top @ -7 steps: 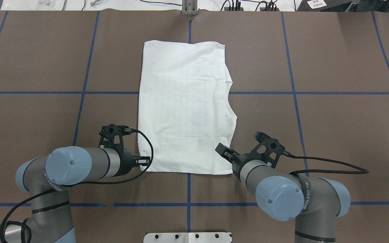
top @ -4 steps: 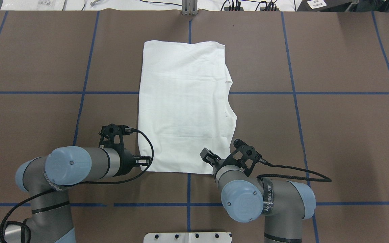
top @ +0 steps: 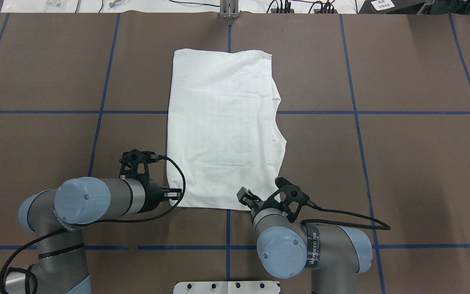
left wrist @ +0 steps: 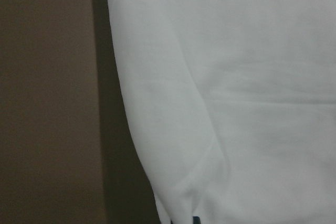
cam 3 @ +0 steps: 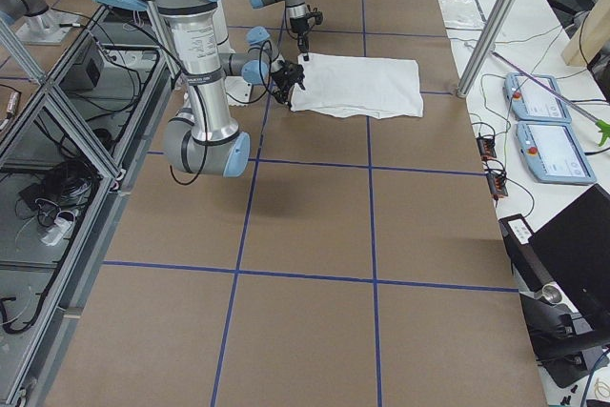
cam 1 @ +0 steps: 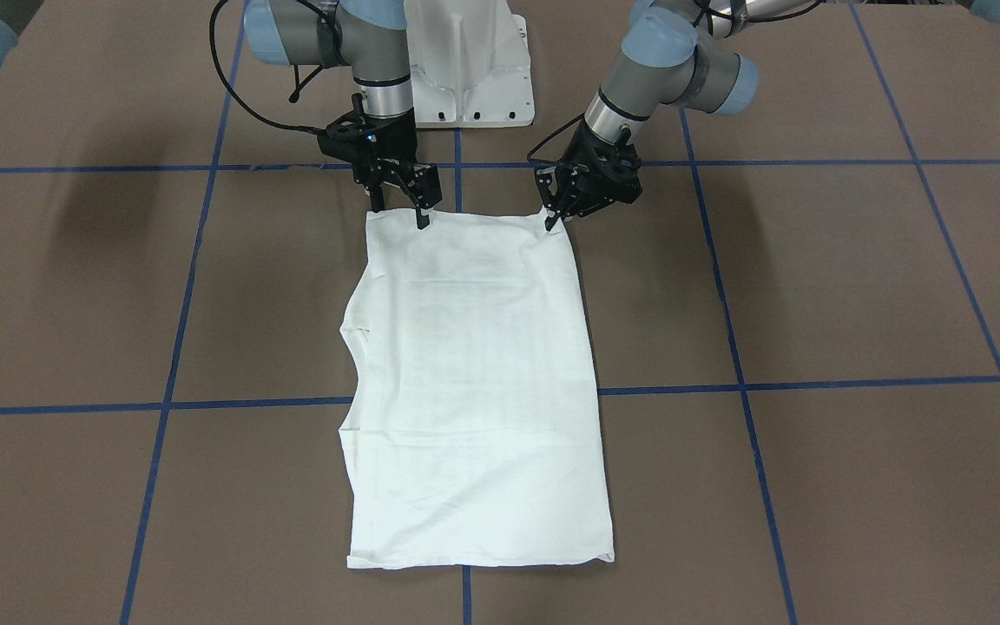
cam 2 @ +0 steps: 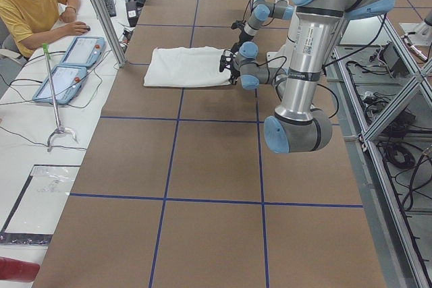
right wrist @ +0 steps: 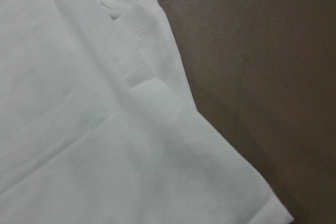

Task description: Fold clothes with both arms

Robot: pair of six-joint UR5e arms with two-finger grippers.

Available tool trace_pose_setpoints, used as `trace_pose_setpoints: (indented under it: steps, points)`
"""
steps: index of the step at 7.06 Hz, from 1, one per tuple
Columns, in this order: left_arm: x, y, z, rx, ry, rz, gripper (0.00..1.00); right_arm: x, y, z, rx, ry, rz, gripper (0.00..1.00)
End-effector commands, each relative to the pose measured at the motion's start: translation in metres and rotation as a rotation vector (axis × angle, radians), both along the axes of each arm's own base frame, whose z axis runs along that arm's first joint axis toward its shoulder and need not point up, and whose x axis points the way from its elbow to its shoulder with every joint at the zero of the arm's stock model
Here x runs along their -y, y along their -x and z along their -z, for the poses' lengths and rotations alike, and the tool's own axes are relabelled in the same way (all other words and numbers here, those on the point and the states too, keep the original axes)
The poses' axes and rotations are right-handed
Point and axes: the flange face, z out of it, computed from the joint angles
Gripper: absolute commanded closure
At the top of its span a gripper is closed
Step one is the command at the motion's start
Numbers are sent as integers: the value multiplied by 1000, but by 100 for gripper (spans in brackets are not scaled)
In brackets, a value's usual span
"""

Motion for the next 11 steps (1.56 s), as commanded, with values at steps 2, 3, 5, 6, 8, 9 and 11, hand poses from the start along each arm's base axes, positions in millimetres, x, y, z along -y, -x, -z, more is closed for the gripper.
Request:
trace_pose_setpoints:
  steps: [2,3,5,6,8,9,11]
  points:
    - [0,0,0,0,-2,4,100,3,2,7,-3,7,-11,8]
    - [0,0,0,0,-2,4,100,4,4,9,-1,7,-12,9]
    - [0,0,0,0,-2,4,100,5,9,7,-10,8,-12,9]
    - [1,0,1,-2,-2,4,100,6,13,9,-8,9,-13,9]
    - [1,0,1,-2,-2,4,100,7,17,9,-13,10,-15,9]
    - [1,0,1,-2,-2,4,100,11,15,10,-10,10,-20,20]
    - [1,0,1,-2,-2,4,100,14,14,13,21,31,-48,100]
